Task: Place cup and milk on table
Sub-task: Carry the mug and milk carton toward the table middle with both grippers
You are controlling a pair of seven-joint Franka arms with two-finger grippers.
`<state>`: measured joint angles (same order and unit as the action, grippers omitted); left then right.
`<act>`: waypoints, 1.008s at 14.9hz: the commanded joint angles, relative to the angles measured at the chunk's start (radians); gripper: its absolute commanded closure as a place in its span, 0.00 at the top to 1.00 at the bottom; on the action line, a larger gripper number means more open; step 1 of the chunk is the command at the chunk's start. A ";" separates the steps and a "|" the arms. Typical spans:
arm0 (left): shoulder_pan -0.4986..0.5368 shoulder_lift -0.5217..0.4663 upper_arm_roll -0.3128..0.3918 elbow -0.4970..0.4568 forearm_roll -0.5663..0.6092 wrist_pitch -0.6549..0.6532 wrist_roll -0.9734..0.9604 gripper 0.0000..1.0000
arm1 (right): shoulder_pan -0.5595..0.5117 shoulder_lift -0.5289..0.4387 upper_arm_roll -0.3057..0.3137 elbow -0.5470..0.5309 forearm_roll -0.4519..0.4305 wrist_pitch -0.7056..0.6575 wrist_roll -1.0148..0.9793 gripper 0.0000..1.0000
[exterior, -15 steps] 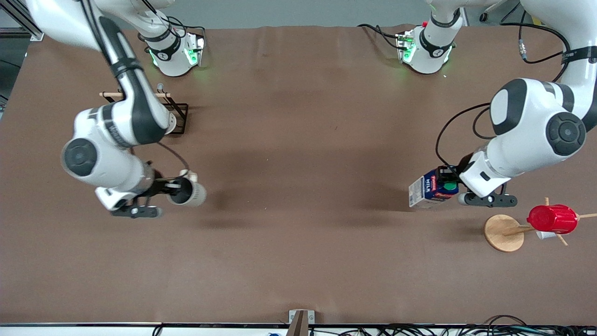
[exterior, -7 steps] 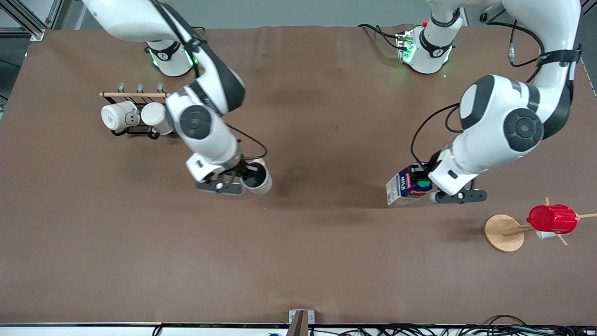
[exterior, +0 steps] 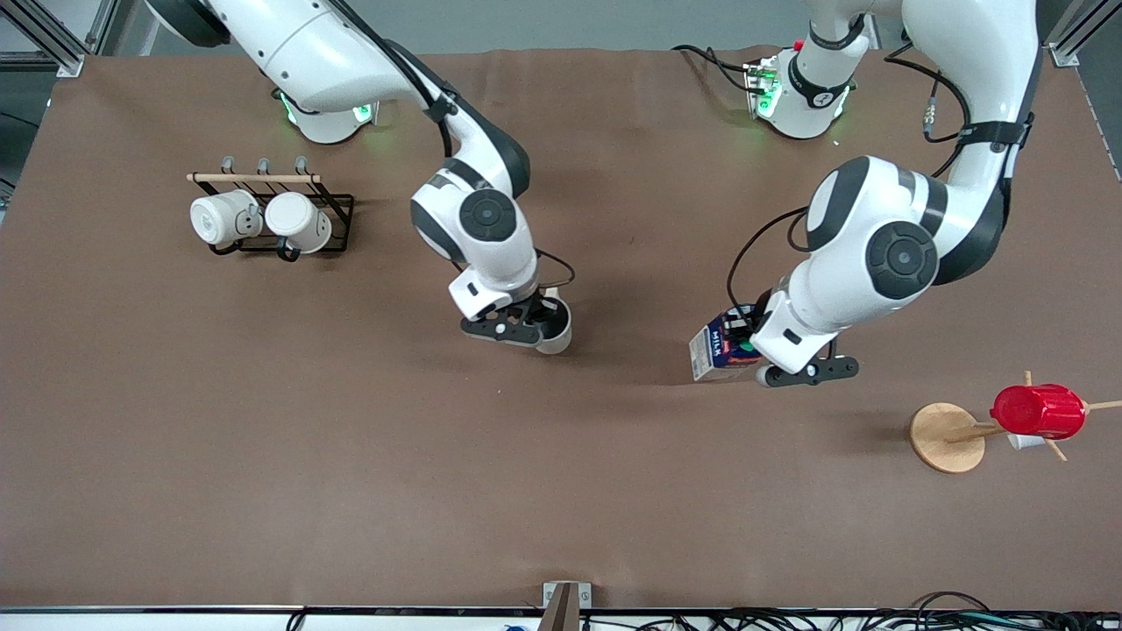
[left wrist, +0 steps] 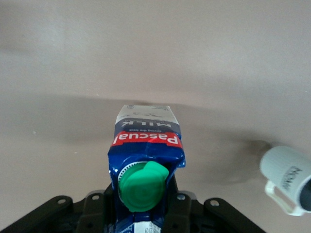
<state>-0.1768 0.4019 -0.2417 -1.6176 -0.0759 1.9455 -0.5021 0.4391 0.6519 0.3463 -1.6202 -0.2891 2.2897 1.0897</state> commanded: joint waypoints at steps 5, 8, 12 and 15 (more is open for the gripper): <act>-0.131 0.156 0.005 0.175 -0.002 -0.008 -0.102 0.36 | 0.015 0.049 0.010 0.029 -0.116 0.040 0.075 0.62; -0.184 0.193 0.012 0.209 -0.001 -0.002 -0.108 0.34 | -0.011 0.031 0.043 0.023 -0.125 0.017 0.078 1.00; -0.227 0.210 0.013 0.209 0.002 0.024 -0.144 0.34 | -0.189 -0.128 0.163 0.013 -0.125 -0.230 0.067 1.00; -0.251 0.219 0.015 0.211 0.001 0.067 -0.150 0.34 | -0.270 -0.279 0.172 0.000 -0.117 -0.387 -0.012 1.00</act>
<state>-0.4015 0.6074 -0.2396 -1.4357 -0.0759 1.9949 -0.6333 0.2411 0.4982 0.4878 -1.5580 -0.3955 1.9733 1.1181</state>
